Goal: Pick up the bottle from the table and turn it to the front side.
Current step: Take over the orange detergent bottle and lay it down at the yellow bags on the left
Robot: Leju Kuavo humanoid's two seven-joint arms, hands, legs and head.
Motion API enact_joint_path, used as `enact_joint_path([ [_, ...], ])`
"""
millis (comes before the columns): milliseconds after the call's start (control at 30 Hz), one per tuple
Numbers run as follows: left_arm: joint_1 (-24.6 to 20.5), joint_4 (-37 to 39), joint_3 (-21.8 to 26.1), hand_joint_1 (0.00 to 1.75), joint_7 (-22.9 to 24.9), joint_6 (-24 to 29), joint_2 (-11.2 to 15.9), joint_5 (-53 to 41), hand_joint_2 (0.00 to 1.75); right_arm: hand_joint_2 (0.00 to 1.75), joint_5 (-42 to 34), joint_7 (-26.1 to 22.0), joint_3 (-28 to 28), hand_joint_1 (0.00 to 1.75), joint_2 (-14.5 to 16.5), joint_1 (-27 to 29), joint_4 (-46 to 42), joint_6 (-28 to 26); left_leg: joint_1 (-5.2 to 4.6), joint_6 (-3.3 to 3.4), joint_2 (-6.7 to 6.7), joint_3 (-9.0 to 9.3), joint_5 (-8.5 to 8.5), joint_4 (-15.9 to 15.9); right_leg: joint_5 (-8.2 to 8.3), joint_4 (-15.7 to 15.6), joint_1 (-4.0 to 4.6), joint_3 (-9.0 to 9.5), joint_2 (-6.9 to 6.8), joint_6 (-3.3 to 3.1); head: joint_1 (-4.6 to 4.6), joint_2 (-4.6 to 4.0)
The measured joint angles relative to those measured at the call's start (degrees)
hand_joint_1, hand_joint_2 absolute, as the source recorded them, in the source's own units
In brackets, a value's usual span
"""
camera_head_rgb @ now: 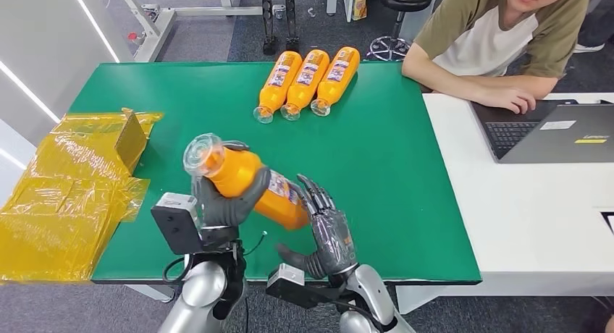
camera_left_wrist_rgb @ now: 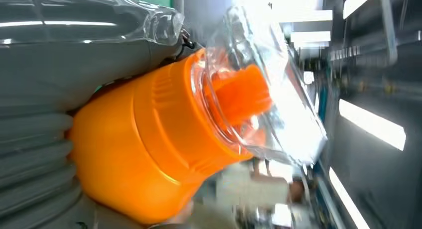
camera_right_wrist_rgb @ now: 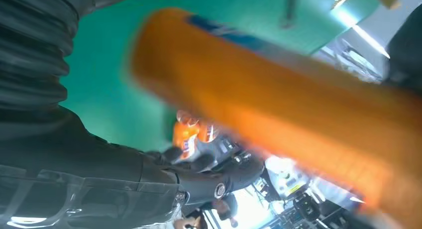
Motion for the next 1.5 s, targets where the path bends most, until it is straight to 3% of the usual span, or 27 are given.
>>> enact_joint_path([
  [100, 1.1, -2.4, 2.8, 1.75, 3.9, 4.7, 1.0, -10.3, 1.75, 1.75, -1.8, -0.1, 0.1, 0.0, 0.3, 1.3, -1.3, -2.0, 0.0, 0.0, 0.0, 0.0, 0.0, 0.0, -0.01, 0.0, 0.0, 0.0, 0.0, 0.0, 0.01, 0.0],
  [200, 1.6, -3.3, 7.0, 1.75, 11.4, 9.5, 2.2, -31.3, 1.75, 1.75, -2.6, 0.4, 0.1, 0.0, 0.7, 2.6, -3.2, -3.6, 0.0, 0.0, 0.01, 0.0, 0.0, 0.0, -0.02, 0.0, 0.0, 0.0, 0.0, 0.0, 0.01, 0.0],
  [300, 1.4, -3.2, 11.5, 1.75, 17.0, 9.9, 3.6, -45.6, 1.75, 1.75, -2.5, 1.2, 0.1, 0.0, 1.3, 4.0, -5.3, -4.1, 0.0, -0.01, 0.01, 0.01, 0.01, 0.0, -0.02, 0.0, 0.0, 0.0, 0.01, -0.01, -0.01, 0.0],
  [433, -1.2, -0.1, 16.7, 1.75, 20.4, 8.6, 6.3, -53.7, 1.75, 1.75, -2.4, 1.1, 0.0, 0.0, 1.6, 5.9, -7.9, -4.2, 0.01, -0.02, 0.0, 0.03, 0.02, 0.0, -0.03, 0.0, 0.01, 0.0, 0.0, -0.02, 0.01, 0.0],
  [633, -8.9, 14.9, 21.3, 1.75, 24.7, 7.1, 12.7, -65.2, 1.75, 1.75, -4.2, -0.6, -0.3, 0.0, 1.7, 7.2, -10.5, -2.0, 0.02, -0.13, 0.21, 0.07, 0.1, 0.0, 0.08, 0.1, 0.01, -0.05, 0.18, -0.16, -0.01, 0.0],
  [767, -13.6, 24.9, 19.7, 1.75, 31.2, -2.0, 18.3, -75.4, 1.75, 1.75, -5.0, -1.2, -0.4, 0.0, 1.8, 7.2, -11.4, 0.8, 0.02, -0.16, 0.31, 0.09, 0.11, 0.0, 0.09, 0.1, 0.02, -0.08, 0.31, -0.19, 0.01, 0.0],
  [933, -17.7, 36.5, 9.4, 1.75, 34.2, -17.5, 25.3, -76.8, 1.75, 1.75, -6.1, -3.2, -0.6, 0.0, 2.5, 6.5, -11.0, 2.9, 0.02, -0.18, 0.45, 0.09, 0.1, 0.0, 0.09, 0.1, 0.02, -0.17, 0.5, -0.22, 0.0, 0.0],
  [1067, -18.0, 41.7, 5.6, 1.75, 34.5, -19.7, 27.3, -75.9, 1.75, 1.75, -6.0, -3.9, -0.7, 0.0, 2.8, 6.2, -10.5, 3.3, 0.02, -0.21, 0.46, 0.04, 0.08, -0.1, 0.09, 0.2, 0.01, -0.22, 0.52, -0.23, 0.02, 0.0],
  [1300, -18.1, 43.7, 5.4, 1.75, 35.2, -20.2, 27.9, -75.6, 1.75, 1.75, -5.9, -4.0, -0.9, 0.0, 3.0, 6.2, -10.5, 4.3, 0.01, -0.25, 0.41, 0.08, 0.04, -0.1, 0.05, 0.2, -0.01, -0.16, 0.47, -0.23, 0.03, 0.0],
  [1433, -17.0, 44.9, 5.7, 0.0, 34.5, -16.4, 28.7, -76.6, 1.75, 1.75, -5.3, -4.1, -1.1, 0.0, 3.2, 6.1, -10.5, 5.5, 0.02, -0.36, 0.39, 0.23, 0.05, -0.1, 0.02, 0.2, -0.02, -0.07, 0.41, -0.3, 0.01, 0.0],
  [1500, -16.6, 44.9, 6.1, 0.0, 34.4, -15.6, 28.6, -76.8, 1.75, 1.75, -5.3, -4.1, -1.2, 0.0, 3.2, 6.1, -10.5, 5.5, 0.02, -0.37, 0.39, 0.25, 0.06, -0.1, 0.03, 0.3, -0.02, -0.07, 0.41, -0.32, 0.01, 0.0],
])
